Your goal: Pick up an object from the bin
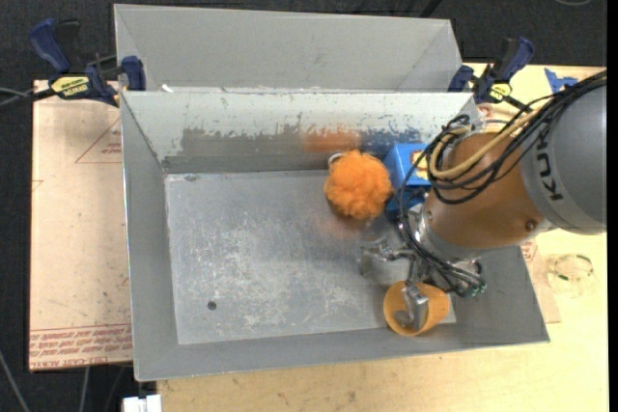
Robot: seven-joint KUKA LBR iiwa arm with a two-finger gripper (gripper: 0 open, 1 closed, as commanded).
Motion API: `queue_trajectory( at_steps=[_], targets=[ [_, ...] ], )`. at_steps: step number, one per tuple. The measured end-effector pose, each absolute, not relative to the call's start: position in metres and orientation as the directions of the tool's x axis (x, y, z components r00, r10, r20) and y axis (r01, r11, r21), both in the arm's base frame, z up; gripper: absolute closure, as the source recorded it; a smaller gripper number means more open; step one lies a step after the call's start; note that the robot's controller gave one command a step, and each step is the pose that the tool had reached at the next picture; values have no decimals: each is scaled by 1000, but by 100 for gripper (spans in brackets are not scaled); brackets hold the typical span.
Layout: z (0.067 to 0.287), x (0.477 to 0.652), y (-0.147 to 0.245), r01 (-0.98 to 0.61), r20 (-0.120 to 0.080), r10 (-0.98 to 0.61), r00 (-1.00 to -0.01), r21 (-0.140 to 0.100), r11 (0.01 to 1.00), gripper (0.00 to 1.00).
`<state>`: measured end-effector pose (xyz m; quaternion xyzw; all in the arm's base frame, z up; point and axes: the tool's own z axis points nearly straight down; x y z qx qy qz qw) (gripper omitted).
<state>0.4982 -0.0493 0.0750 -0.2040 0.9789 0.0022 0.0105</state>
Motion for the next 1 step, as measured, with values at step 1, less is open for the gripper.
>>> queue_trajectory(
  at_steps=[1],
  targets=[
    [96, 481, -78, -527, -17, -527, -850, -3, 850, 100]
  ],
)
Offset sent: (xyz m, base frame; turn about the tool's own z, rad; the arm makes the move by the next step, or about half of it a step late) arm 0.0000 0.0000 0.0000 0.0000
